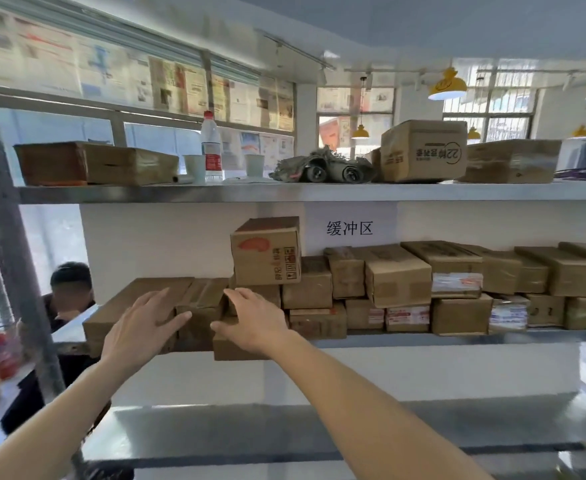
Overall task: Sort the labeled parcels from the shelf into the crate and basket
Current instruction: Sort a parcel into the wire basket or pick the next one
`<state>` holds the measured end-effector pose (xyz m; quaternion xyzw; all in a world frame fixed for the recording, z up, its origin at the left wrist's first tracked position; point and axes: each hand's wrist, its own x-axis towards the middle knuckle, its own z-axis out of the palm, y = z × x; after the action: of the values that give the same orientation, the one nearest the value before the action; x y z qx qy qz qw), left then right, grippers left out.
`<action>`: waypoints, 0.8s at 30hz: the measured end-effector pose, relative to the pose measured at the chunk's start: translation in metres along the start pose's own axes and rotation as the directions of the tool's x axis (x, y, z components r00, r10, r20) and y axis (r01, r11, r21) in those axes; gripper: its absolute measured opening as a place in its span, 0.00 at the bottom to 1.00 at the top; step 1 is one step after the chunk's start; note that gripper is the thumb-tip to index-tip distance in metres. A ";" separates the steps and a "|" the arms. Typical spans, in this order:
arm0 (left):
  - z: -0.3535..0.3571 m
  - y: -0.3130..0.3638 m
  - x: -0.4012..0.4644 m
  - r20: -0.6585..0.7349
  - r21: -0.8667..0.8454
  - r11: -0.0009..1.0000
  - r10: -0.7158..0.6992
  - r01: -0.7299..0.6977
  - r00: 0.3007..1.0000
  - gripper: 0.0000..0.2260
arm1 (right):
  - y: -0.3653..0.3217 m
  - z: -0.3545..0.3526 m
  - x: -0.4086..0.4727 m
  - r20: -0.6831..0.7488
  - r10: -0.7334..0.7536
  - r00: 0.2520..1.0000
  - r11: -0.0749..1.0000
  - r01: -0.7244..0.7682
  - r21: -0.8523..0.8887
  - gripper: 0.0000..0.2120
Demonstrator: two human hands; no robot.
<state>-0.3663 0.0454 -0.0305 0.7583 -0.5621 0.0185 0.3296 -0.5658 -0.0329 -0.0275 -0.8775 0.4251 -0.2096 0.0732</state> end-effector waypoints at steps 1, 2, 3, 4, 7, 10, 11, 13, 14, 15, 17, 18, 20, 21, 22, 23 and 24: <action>0.000 -0.009 0.013 0.008 0.009 1.000 -0.010 0.010 1.000 0.35 | -0.005 0.009 0.016 0.004 -0.005 1.000 1.000 0.005 0.005 0.36; 0.001 -0.017 0.025 0.011 0.016 1.000 -0.018 0.018 1.000 0.35 | -0.009 0.017 0.031 0.012 -0.009 1.000 1.000 0.009 0.008 0.36; 0.003 -0.026 0.036 0.013 0.018 1.000 -0.025 0.025 1.000 0.35 | -0.013 0.025 0.046 0.020 -0.016 1.000 1.000 0.016 0.008 0.36; 0.004 -0.034 0.046 0.013 0.016 0.999 -0.031 0.031 0.999 0.35 | -0.017 0.032 0.060 0.028 -0.025 0.999 1.000 0.024 0.003 0.36; 0.011 -0.057 0.069 0.017 0.025 0.998 -0.055 0.055 0.998 0.35 | -0.026 0.055 0.096 0.037 -0.036 0.999 0.999 0.036 -0.017 0.36; 0.013 -0.082 0.087 0.044 0.009 0.997 -0.076 0.076 0.996 0.36 | -0.034 0.078 0.120 0.054 -0.034 0.998 0.999 0.036 -0.032 0.36; 0.014 -0.092 0.094 0.061 0.020 0.996 -0.086 0.085 0.994 0.37 | -0.037 0.085 0.126 0.063 -0.034 0.997 0.999 0.037 -0.040 0.36; 0.015 -0.113 0.106 0.087 0.046 0.993 -0.109 0.105 0.990 0.41 | -0.043 0.096 0.138 0.080 -0.025 0.996 0.998 0.029 -0.049 0.36; 0.014 -0.120 0.110 0.099 0.048 0.992 -0.118 0.114 0.988 0.39 | -0.046 0.101 0.143 0.084 -0.016 0.996 0.998 0.020 -0.051 0.36; 0.011 -0.123 0.112 0.112 0.055 0.991 -0.124 0.118 0.986 0.36 | -0.050 0.105 0.148 0.086 -0.004 0.996 0.998 0.009 -0.056 0.36; 0.008 -0.133 0.117 0.119 0.070 0.991 -0.118 0.110 0.986 0.28 | -0.057 0.115 0.158 0.087 0.021 0.996 0.998 -0.015 -0.066 0.37; 0.008 -0.140 0.120 0.126 0.071 0.991 -0.122 0.114 0.985 0.26 | -0.061 0.120 0.162 0.085 0.036 0.996 0.997 -0.030 -0.069 0.37; 0.009 -0.157 0.129 0.147 0.061 0.988 -0.150 0.142 0.978 0.31 | -0.068 0.130 0.167 0.087 0.070 0.994 0.995 -0.063 -0.082 0.36; 0.009 -0.165 0.134 0.157 0.055 0.987 -0.159 0.152 0.975 0.35 | -0.072 0.133 0.170 0.092 0.089 0.992 0.993 -0.080 -0.089 0.36; 0.012 -0.177 0.140 0.169 0.052 0.987 -0.159 0.153 0.973 0.37 | -0.076 0.136 0.172 0.097 0.107 0.989 0.991 -0.098 -0.092 0.37; 0.016 -0.188 0.147 0.189 0.052 0.987 -0.157 0.149 0.969 0.37 | -0.080 0.138 0.174 0.100 0.127 0.987 0.988 -0.118 -0.095 0.37; 0.018 -0.196 0.152 0.207 0.048 0.989 -0.145 0.138 0.968 0.36 | -0.085 0.140 0.175 0.101 0.147 0.984 0.986 -0.137 -0.099 0.37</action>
<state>-0.1471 -0.0624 -0.0783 0.7996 -0.5377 -0.0760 0.2563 -0.3489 -0.1225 -0.0745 -0.8573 0.4914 -0.1362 0.0705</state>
